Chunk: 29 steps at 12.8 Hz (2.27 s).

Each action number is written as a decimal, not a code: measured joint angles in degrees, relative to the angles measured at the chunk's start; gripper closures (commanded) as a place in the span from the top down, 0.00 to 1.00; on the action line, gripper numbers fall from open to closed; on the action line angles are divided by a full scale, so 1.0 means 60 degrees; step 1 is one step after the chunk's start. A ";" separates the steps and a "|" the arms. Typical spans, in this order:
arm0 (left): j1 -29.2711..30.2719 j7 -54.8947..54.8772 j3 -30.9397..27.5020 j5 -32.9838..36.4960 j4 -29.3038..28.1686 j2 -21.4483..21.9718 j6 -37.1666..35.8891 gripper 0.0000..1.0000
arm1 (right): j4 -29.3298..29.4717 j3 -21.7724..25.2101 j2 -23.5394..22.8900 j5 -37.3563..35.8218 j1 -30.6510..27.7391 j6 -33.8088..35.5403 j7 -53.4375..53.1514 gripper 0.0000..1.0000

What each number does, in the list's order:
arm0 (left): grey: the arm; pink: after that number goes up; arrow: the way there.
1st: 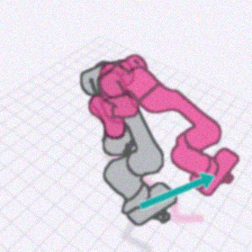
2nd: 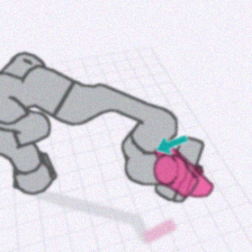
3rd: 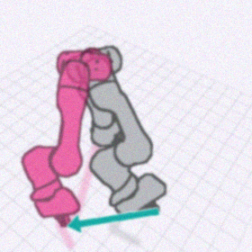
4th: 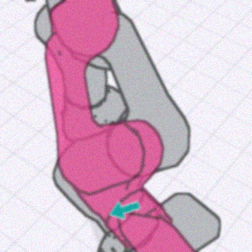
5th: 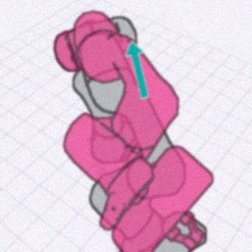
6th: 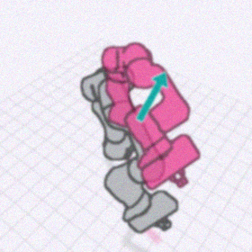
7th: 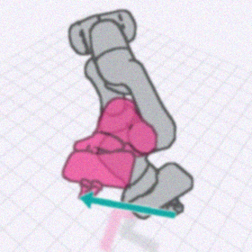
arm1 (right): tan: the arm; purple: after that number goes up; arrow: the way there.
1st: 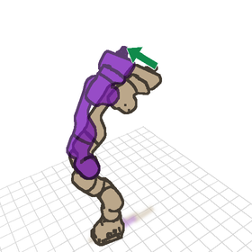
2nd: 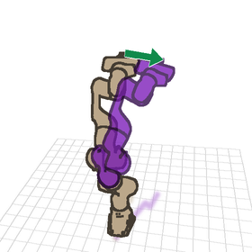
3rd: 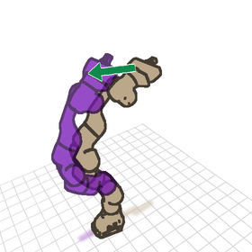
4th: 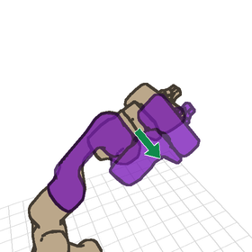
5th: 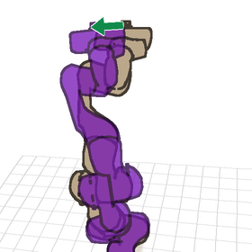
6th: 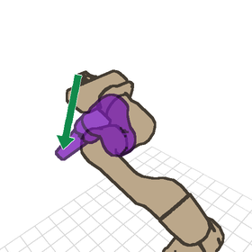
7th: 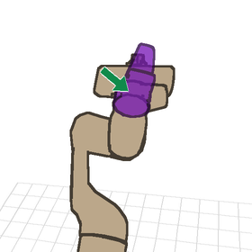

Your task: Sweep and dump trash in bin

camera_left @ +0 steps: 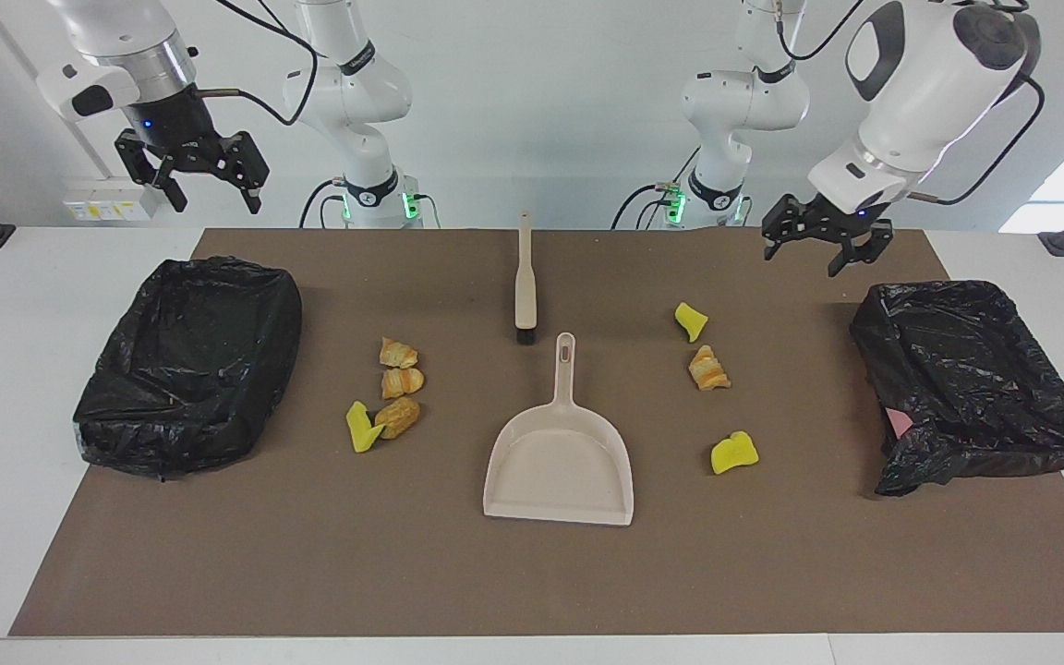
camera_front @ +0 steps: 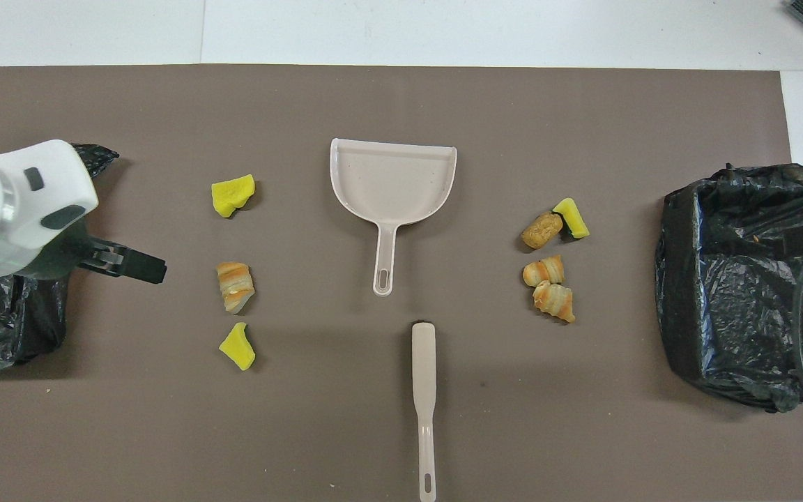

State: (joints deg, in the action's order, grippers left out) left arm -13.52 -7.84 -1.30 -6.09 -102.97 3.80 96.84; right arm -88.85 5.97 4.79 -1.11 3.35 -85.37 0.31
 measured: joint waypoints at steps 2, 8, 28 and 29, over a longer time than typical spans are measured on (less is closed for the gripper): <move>-0.0690 0.0453 0.0021 -0.0003 -0.0503 0.0013 0.0512 1.00 | -0.0010 0.0001 0.0001 0.0000 -0.0001 0.0000 0.0000 1.00; -0.3338 0.2861 0.0069 -0.0014 -0.2879 -0.0055 0.3131 1.00 | -0.0180 0.0017 0.0128 0.0000 -0.0013 0.0001 0.0000 1.00; -0.7948 0.7200 0.0020 -0.0016 -0.3706 -0.1556 0.4850 0.00 | -0.0514 0.0038 0.0366 0.0000 -0.0043 0.0001 0.0000 1.00; -0.7931 0.7207 -0.0020 -0.0015 -0.3696 -0.1509 0.4662 0.00 | -0.0518 0.0038 0.0370 0.0000 -0.0043 0.0001 0.0000 1.00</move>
State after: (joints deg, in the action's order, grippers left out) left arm -61.10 35.40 -1.41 -6.18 -125.14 -5.25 124.81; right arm -91.95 6.20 7.01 -1.12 3.09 -85.36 0.31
